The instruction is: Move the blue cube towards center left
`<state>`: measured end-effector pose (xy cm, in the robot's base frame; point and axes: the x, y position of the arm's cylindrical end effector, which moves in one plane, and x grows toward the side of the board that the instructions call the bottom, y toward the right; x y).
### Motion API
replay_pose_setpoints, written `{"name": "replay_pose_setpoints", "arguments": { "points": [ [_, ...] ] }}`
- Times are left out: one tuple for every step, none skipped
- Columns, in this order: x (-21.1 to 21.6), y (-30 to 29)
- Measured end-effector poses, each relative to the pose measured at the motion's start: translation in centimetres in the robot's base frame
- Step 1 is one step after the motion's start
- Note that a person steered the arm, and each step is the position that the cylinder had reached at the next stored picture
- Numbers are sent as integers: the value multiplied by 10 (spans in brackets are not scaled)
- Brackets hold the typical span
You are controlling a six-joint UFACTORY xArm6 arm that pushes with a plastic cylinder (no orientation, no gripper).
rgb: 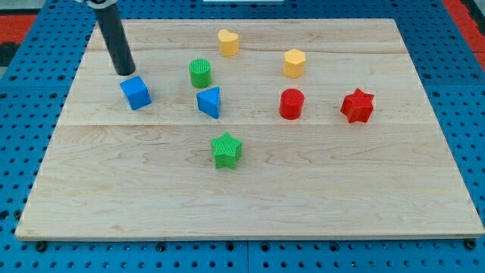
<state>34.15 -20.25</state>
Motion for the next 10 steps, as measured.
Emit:
{"name": "replay_pose_setpoints", "arguments": {
  "points": [
    [42,21],
    [50,26],
    [50,22],
    [106,-24],
    [177,4],
    [159,11],
    [143,20],
    [143,55],
    [130,53],
    [112,40]
  ]
}}
